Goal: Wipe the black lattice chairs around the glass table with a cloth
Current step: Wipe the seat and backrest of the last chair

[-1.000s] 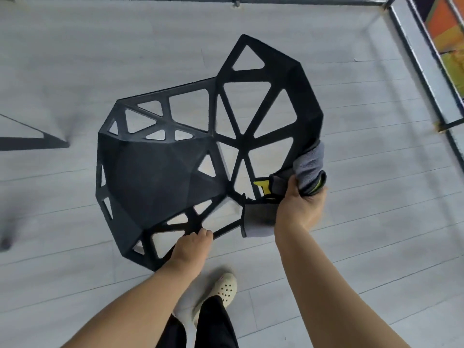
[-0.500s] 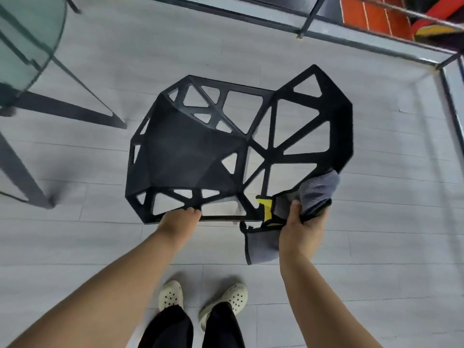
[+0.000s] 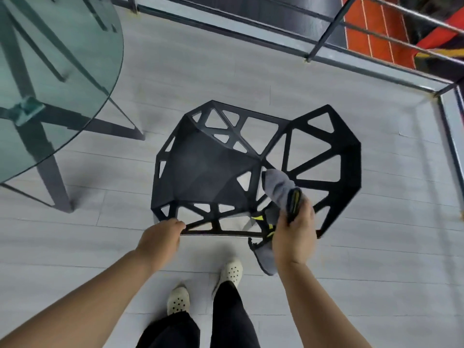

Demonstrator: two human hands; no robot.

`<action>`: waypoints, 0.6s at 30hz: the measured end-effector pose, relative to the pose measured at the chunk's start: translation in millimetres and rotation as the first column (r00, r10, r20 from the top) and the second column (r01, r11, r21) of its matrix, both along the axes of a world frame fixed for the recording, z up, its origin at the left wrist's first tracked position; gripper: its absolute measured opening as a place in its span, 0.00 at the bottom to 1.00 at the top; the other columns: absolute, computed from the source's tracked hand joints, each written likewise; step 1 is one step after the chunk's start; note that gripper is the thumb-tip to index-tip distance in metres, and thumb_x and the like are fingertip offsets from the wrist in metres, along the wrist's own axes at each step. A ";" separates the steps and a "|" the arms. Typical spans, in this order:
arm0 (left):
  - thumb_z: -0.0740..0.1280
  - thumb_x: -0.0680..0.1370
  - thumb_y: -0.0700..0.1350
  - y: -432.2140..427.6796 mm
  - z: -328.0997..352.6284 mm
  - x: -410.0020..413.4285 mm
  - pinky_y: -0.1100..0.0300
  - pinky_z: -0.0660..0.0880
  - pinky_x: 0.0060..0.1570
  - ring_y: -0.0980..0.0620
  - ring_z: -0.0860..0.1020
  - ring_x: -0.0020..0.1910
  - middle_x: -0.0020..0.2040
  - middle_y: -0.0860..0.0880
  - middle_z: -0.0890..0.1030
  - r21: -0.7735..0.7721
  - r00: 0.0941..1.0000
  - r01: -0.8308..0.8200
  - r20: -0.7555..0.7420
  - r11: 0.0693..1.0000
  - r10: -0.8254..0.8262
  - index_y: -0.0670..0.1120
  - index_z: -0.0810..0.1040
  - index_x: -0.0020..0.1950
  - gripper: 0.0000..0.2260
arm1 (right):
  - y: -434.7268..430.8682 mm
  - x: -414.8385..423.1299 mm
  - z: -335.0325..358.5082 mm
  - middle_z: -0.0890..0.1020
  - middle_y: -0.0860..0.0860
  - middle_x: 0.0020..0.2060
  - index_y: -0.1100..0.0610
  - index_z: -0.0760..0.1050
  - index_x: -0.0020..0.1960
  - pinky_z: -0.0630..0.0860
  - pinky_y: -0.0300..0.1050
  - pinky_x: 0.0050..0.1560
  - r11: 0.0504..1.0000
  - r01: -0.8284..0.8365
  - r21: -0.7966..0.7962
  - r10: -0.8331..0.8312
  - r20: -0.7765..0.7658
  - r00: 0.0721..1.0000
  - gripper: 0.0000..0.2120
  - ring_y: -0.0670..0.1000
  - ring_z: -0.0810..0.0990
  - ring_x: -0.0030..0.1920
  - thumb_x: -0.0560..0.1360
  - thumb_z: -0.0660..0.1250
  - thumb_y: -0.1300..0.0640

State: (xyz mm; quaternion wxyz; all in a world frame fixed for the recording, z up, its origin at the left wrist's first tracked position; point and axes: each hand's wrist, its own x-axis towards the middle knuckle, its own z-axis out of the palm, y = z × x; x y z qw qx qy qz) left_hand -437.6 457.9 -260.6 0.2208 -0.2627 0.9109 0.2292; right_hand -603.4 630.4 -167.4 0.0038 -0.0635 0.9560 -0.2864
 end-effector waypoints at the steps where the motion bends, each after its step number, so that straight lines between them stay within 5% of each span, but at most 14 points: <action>1: 0.58 0.79 0.41 -2.6 -1.5 -3.8 0.54 0.75 0.48 0.49 0.77 0.52 0.55 0.51 0.77 0.018 0.999 -0.032 0.007 0.999 0.031 0.47 0.75 0.58 0.11 | -9.2 -9.7 -13.1 0.75 0.50 0.61 0.53 0.67 0.68 0.67 0.44 0.43 0.997 -0.055 0.054 0.052 0.047 0.998 0.20 0.56 0.77 0.55 0.77 0.64 0.58; 7: 0.58 0.79 0.42 -13.1 -36.0 -15.4 0.54 0.75 0.51 0.51 0.76 0.54 0.57 0.52 0.78 0.072 0.976 -0.218 0.044 0.973 0.215 0.48 0.76 0.59 0.12 | -53.7 -80.4 -126.1 0.76 0.55 0.55 0.54 0.68 0.63 0.67 0.46 0.38 0.877 -0.355 0.324 0.264 0.292 0.919 0.14 0.59 0.77 0.50 0.79 0.60 0.52; 11: 0.58 0.80 0.44 -25.0 -65.4 -23.6 0.58 0.72 0.55 0.52 0.74 0.61 0.64 0.54 0.75 0.088 0.933 -0.359 0.037 0.929 0.357 0.51 0.72 0.66 0.15 | -63.0 -104.6 -201.1 0.77 0.56 0.54 0.52 0.69 0.64 0.68 0.47 0.42 0.635 -0.559 0.533 0.301 0.496 0.815 0.14 0.59 0.76 0.55 0.79 0.59 0.51; 14: 0.58 0.80 0.44 -36.3 -83.1 -34.2 0.58 0.73 0.50 0.51 0.77 0.56 0.61 0.54 0.77 0.089 0.884 -0.467 0.025 0.880 0.466 0.51 0.74 0.63 0.14 | -73.0 -100.8 -234.7 0.77 0.54 0.56 0.52 0.69 0.65 0.72 0.47 0.45 0.449 -0.647 0.616 0.338 0.553 0.761 0.15 0.56 0.74 0.58 0.78 0.60 0.56; 18: 0.57 0.79 0.43 -48.7 -95.6 -45.0 0.56 0.75 0.49 0.50 0.77 0.53 0.58 0.53 0.79 0.072 0.822 -0.569 0.020 0.819 0.569 0.50 0.76 0.60 0.12 | -97.8 -86.7 -252.8 0.80 0.53 0.54 0.54 0.71 0.61 0.73 0.46 0.45 0.518 -0.653 0.553 0.339 0.568 0.750 0.13 0.55 0.78 0.55 0.77 0.62 0.57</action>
